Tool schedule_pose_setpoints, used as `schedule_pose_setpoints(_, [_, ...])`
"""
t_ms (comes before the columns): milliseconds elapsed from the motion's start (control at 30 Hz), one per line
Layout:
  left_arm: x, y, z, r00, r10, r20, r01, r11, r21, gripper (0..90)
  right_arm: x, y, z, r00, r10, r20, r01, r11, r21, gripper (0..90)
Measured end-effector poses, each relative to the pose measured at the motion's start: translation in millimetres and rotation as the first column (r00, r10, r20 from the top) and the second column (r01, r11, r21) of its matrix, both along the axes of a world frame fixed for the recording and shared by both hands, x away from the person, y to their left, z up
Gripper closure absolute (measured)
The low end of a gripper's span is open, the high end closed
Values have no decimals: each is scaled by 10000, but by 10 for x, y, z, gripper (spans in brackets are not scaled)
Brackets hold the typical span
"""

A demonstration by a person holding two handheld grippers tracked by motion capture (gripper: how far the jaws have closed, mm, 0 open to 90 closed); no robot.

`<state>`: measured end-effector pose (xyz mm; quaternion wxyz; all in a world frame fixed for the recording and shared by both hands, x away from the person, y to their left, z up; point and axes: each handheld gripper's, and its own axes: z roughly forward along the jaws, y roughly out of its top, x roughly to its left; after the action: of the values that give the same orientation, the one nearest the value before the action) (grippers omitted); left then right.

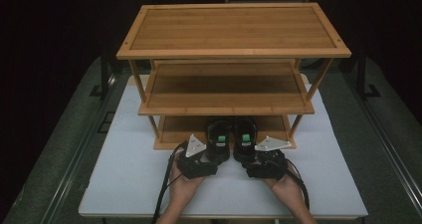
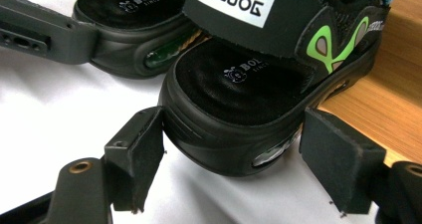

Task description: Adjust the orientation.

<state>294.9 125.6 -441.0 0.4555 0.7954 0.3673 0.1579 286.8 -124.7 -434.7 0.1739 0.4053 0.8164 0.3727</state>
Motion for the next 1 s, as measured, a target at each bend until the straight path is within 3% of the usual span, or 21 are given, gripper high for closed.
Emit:
schedule_pose_setpoints(300, [43, -57, 1, 9999, 35, 120, -36, 10000, 82, 286, 39, 48, -23, 9995, -273, 184, 271, 9996, 87, 253])
schedule_pose_setpoints(633, [-34, -7, 53, 9999, 72, 95, -71, 9999, -116, 313, -11, 21, -17, 9988, -361, 333, 351, 9989, 300, 289])
schedule_pose_setpoints(700, [-67, 5, 64, 10000, 33, 71, -32, 9999, -150, 343, -44, 10, -7, 9981, -440, 427, 422, 9982, 417, 303])
schedule_pose_setpoints(800, [-127, 0, 71, 9999, 19, 167, -21, 9999, 125, 396, -94, 0, -9, 9975, -525, 468, 503, 9976, 466, 343])
schedule_pose_setpoints(900, [-165, 4, 73, 9998, 125, 185, -129, 9997, 204, 509, -171, -7, -26, 9959, -745, 505, 716, 9958, 564, 412])
schedule_pose_setpoints(1000, [-178, 2, 67, 9999, 142, 13, -142, 9997, 211, 564, -204, -13, -25, 9951, -826, 544, 786, 9943, 727, 476])
